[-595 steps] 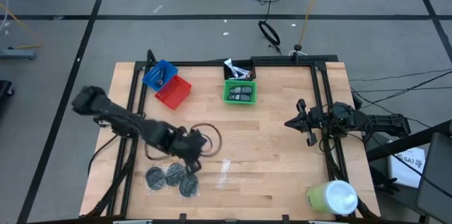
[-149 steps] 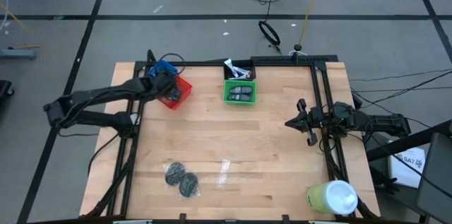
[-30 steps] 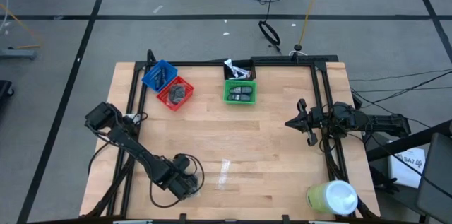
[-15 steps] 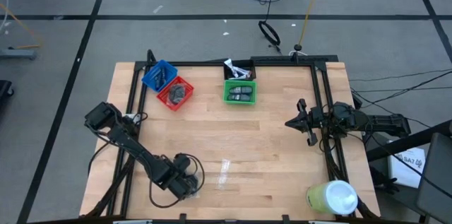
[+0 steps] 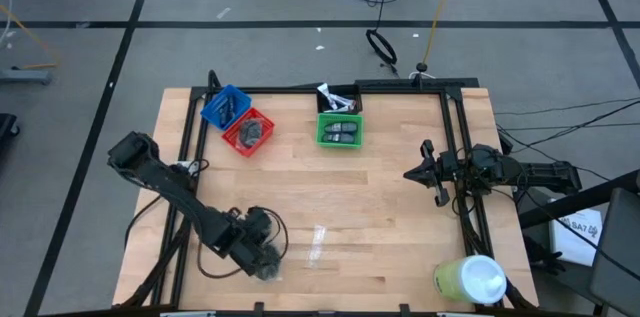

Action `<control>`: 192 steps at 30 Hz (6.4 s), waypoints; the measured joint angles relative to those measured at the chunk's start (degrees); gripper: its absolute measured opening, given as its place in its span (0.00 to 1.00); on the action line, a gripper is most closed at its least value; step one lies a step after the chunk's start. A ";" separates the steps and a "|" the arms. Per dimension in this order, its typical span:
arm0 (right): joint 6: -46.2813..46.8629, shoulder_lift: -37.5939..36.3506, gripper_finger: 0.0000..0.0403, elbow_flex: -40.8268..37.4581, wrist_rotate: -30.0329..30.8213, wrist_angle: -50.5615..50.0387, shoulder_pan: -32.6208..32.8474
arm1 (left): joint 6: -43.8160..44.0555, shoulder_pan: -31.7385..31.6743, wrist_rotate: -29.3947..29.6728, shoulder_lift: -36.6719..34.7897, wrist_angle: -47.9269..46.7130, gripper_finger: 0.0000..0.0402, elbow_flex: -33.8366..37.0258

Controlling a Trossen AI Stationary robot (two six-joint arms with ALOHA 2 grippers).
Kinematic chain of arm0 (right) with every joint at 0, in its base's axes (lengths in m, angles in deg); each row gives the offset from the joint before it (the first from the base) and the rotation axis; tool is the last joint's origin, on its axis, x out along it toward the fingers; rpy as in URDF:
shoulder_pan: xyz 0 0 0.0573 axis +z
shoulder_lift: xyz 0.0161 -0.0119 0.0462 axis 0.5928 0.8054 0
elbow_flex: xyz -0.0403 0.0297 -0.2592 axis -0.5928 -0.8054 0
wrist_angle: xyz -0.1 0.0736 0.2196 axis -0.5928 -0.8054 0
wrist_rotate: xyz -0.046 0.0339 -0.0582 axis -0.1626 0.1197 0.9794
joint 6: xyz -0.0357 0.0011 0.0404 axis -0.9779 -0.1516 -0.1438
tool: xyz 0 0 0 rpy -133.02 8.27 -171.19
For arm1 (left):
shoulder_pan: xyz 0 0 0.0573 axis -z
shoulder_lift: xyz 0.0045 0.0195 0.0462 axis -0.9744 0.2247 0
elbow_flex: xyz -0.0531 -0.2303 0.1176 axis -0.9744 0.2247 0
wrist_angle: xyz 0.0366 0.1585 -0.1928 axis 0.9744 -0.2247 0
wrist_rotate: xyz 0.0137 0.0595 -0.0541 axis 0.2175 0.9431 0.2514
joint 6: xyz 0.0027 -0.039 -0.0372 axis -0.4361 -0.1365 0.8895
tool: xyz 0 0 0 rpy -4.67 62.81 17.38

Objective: Pick & Place Travel size toiletries
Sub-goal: Put the left black hairbrush into the red bin, then put the black hairbrush into the red bin

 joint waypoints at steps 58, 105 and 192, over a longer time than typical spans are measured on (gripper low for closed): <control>-0.01 0.23 0.00 0.00 -0.01 1.00 0.02 | -51.26 -42.88 10.97 -37.20 23.06 0.00 21.86; 0.00 0.26 0.00 0.00 -0.02 0.90 0.02 | -52.74 -57.51 12.92 -16.04 14.71 0.08 21.79; 0.00 0.26 0.00 0.00 -0.02 0.90 0.02 | -19.34 4.48 -6.43 26.13 -20.05 0.40 -39.28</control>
